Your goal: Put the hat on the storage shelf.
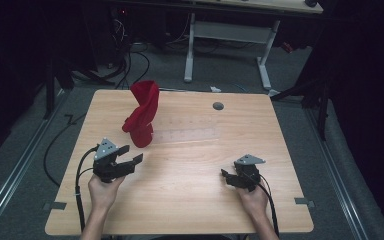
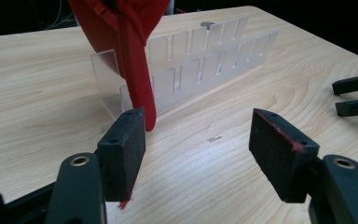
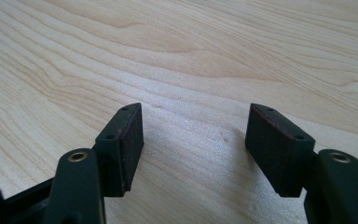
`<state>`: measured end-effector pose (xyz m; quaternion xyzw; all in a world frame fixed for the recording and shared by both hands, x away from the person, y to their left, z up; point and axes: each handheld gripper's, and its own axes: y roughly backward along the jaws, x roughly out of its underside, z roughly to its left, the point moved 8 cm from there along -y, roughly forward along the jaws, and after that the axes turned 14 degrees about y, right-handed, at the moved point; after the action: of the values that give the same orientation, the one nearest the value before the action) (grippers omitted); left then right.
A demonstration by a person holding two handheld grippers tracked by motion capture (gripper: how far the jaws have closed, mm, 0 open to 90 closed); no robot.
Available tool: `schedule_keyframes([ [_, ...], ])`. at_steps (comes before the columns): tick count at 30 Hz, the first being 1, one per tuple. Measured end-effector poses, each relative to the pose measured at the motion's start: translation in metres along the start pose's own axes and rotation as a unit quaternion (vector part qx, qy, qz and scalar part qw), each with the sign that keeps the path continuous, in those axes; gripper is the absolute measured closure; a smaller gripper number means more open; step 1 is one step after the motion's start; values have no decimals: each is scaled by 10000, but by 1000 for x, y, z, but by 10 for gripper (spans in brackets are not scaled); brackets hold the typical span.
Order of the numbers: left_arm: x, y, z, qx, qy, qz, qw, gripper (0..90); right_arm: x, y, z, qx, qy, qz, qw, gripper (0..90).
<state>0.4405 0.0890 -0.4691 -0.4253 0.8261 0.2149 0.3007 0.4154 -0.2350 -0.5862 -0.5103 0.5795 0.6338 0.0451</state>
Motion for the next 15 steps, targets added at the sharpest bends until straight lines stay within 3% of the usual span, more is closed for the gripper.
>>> schedule_keyframes([
  [15, 10, 5, -2, 60, 68, 72, 9999, 363, 0, 0, 0, 1, 8, -2, 10000, 372],
])
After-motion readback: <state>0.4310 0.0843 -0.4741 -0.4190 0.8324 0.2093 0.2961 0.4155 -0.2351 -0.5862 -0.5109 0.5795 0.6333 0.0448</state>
